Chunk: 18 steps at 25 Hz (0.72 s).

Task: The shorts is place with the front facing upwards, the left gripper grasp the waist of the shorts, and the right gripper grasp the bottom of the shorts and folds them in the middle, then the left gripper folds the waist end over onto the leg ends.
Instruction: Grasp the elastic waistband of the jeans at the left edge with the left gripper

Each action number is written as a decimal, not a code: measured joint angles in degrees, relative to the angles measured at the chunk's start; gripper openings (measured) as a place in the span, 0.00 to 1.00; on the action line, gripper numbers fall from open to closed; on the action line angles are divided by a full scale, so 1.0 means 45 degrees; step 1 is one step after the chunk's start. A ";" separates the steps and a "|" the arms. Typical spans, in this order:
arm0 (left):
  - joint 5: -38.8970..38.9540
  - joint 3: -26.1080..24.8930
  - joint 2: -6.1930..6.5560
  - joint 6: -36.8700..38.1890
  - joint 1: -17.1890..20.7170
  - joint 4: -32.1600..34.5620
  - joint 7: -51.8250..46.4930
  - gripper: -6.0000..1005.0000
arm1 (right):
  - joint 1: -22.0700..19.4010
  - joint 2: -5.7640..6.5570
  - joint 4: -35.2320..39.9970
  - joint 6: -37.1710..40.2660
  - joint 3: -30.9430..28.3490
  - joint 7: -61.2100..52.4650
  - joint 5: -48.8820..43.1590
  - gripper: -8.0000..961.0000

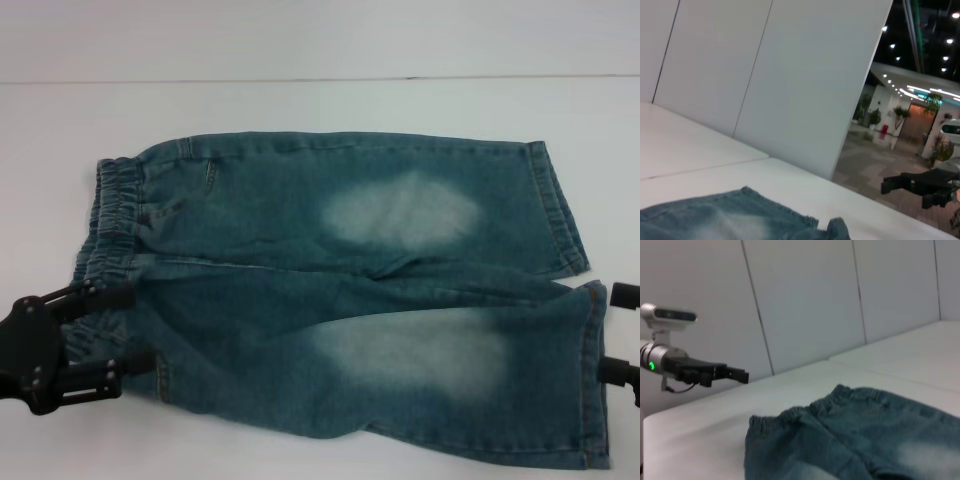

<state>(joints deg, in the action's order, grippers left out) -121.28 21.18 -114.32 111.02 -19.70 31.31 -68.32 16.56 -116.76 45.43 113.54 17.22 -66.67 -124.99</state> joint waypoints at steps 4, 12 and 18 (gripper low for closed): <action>-0.0126 -0.0001 0.0075 -0.0089 -0.0048 0.0007 -0.0186 0.88 | -0.0030 0.0156 0.0001 0.0005 -0.0002 -0.0040 -0.0418 0.98; -0.0274 0.0029 0.0115 0.0230 -0.0110 0.0015 -0.0271 0.88 | 0.0067 0.0253 0.0002 0.0004 0.0347 -0.0089 -0.0494 0.98; -0.0375 0.0015 0.0131 -0.0108 -0.0191 0.0258 -0.0935 0.88 | 0.0190 0.0291 0.0053 0.0003 0.0353 -0.0116 -0.0422 0.98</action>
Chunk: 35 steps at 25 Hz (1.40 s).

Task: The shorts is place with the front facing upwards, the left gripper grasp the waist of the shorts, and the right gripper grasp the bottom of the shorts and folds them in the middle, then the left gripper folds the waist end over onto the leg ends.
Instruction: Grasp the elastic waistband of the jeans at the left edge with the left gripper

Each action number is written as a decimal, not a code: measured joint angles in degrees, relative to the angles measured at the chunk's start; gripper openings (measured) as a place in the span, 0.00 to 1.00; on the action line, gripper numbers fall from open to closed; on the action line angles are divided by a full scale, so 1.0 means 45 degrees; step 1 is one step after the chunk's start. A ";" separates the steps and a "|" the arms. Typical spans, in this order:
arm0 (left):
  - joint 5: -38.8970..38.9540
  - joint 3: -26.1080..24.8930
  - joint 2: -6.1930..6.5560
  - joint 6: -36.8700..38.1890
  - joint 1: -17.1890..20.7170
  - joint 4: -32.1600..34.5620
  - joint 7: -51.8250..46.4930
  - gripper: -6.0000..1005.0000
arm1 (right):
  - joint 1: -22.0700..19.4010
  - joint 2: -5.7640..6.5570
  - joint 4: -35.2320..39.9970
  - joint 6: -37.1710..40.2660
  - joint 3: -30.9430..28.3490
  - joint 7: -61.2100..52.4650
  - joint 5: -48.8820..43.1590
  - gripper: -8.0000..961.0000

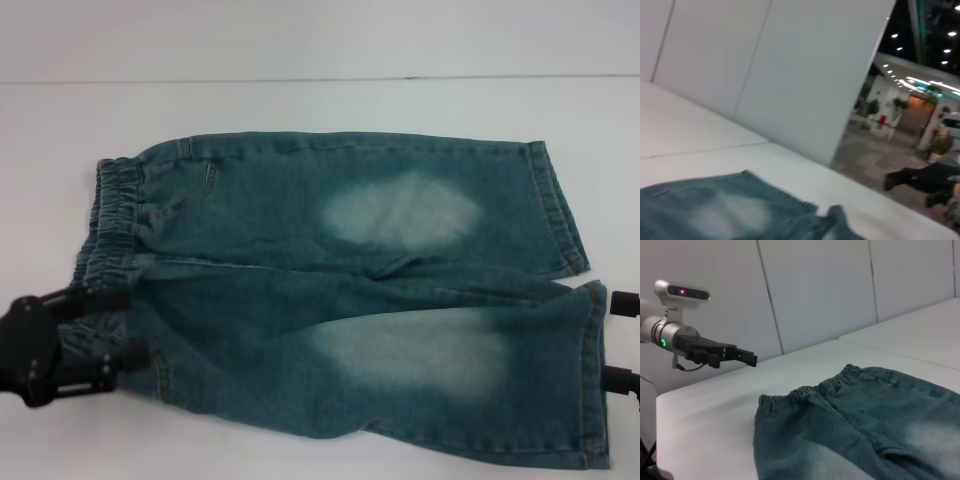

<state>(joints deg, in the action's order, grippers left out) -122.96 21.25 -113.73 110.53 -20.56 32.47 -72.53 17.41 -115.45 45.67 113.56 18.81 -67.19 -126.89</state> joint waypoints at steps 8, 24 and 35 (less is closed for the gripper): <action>-0.0560 0.0167 -0.0089 -0.1456 -0.0078 0.2592 -0.2894 0.88 | 0.0094 0.0009 0.0068 -0.0013 -0.0189 -0.0021 0.0062 0.98; -0.3815 0.0478 -0.0458 -0.3147 -0.0475 0.4561 -0.5148 0.88 | 0.0250 -0.0061 0.0082 -0.0071 -0.0540 -0.0189 0.0073 0.98; -0.4361 0.1258 -0.0778 -0.3840 -0.0724 0.4510 -0.5180 0.81 | 0.0356 -0.0112 0.0021 -0.0270 -0.0548 -0.0245 0.0072 0.98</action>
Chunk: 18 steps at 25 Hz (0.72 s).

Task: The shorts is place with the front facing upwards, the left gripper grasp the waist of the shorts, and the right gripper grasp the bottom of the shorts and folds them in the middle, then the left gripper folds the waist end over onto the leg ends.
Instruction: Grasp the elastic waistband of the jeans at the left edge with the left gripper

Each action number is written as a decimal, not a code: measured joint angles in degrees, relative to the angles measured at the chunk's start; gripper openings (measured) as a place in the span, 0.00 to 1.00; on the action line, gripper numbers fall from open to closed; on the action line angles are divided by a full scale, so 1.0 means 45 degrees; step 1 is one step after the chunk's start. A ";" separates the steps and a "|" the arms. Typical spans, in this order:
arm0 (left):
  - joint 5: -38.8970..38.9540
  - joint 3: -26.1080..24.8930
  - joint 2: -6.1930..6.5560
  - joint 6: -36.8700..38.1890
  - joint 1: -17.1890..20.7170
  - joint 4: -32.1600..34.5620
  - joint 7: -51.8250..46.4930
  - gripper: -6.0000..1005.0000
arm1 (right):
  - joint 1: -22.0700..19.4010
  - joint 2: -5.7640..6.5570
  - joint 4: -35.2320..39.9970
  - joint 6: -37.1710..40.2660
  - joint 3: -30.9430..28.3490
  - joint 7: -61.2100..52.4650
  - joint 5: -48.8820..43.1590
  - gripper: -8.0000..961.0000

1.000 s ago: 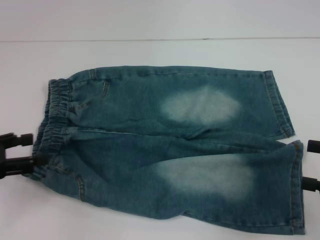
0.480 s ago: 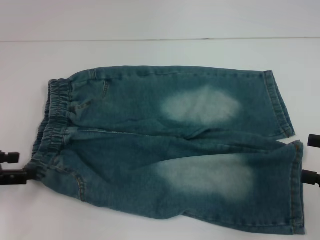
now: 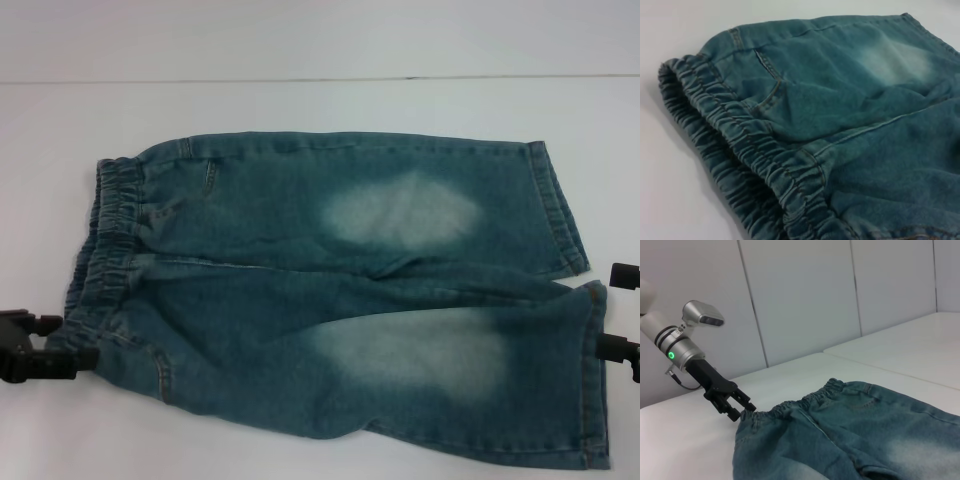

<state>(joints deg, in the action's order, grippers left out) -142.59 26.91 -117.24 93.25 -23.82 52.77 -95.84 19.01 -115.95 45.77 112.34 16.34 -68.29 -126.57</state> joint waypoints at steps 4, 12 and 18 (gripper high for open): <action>-0.0017 0.0199 0.0027 0.0047 -0.0016 -0.0028 -0.0003 0.77 | -0.0006 -0.0012 -0.0011 -0.0033 0.0000 0.0000 -0.0015 0.98; -0.0617 0.0220 0.0083 -0.0132 -0.0110 0.0104 -0.0444 0.58 | -0.0026 -0.0072 -0.0015 -0.0045 0.0000 0.0000 -0.0023 0.98; -0.0626 0.0125 0.0095 -0.0160 -0.0074 0.0391 -0.0532 0.46 | -0.0026 -0.0076 -0.0012 -0.0045 0.0000 -0.0038 -0.0027 0.97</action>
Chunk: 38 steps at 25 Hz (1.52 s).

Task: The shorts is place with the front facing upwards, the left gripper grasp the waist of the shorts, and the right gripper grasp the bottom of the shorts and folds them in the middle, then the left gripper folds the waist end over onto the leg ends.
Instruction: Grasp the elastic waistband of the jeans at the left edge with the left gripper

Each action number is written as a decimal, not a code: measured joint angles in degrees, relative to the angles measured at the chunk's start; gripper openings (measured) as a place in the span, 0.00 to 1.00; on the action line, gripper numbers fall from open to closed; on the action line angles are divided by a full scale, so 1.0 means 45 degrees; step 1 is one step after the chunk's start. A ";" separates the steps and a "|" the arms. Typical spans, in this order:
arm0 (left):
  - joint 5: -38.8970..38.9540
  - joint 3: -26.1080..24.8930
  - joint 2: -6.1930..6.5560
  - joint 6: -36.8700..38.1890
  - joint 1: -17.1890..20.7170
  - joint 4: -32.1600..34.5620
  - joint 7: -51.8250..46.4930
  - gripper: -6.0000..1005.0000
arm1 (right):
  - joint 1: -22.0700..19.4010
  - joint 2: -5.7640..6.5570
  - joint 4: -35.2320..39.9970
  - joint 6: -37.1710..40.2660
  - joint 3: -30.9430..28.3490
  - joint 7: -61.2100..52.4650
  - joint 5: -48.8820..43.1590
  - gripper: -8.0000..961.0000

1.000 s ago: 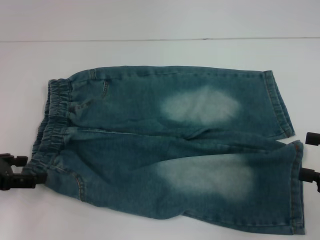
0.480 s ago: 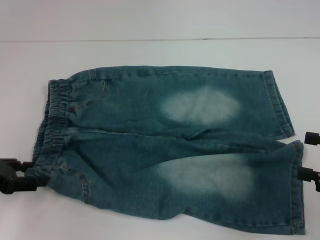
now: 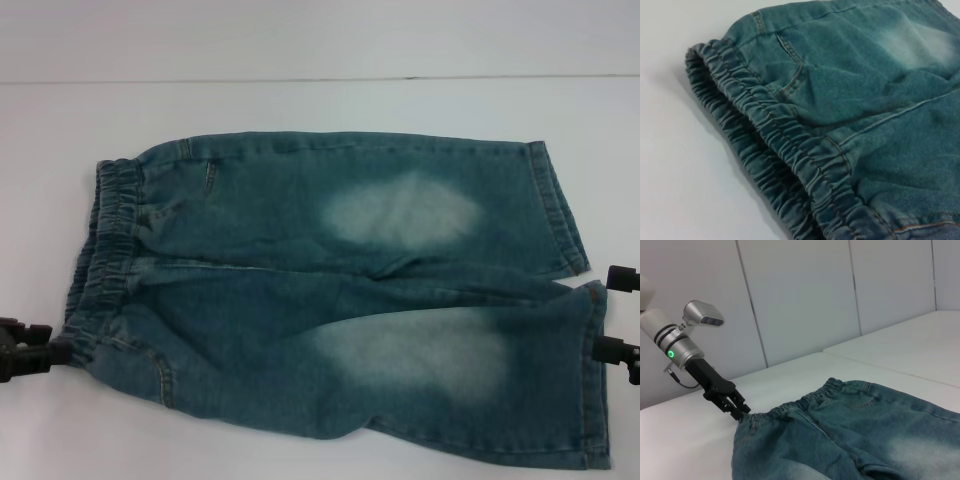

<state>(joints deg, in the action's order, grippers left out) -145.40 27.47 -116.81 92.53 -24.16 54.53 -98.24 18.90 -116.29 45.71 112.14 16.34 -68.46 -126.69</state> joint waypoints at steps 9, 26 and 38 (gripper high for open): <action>-0.0199 0.0084 0.0000 -0.0017 -0.0051 -0.0006 -0.0076 0.43 | 0.0012 -0.0019 0.0052 0.0002 0.0000 -0.0063 0.0007 0.97; -0.0302 0.0282 -0.0097 0.0176 -0.0460 -0.0350 0.0000 0.26 | 0.0113 -0.0027 0.0045 0.0002 0.0001 -0.0060 0.0010 0.97; -0.0236 0.0153 -0.0101 0.0178 -0.0886 -0.0472 -0.0078 0.12 | -0.0019 -0.0060 0.0524 0.0003 -0.0395 -0.0956 0.0013 0.97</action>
<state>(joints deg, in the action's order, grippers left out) -146.47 28.16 -117.26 93.33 -28.15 52.40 -98.59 18.81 -116.56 48.07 112.15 14.57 -72.76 -126.63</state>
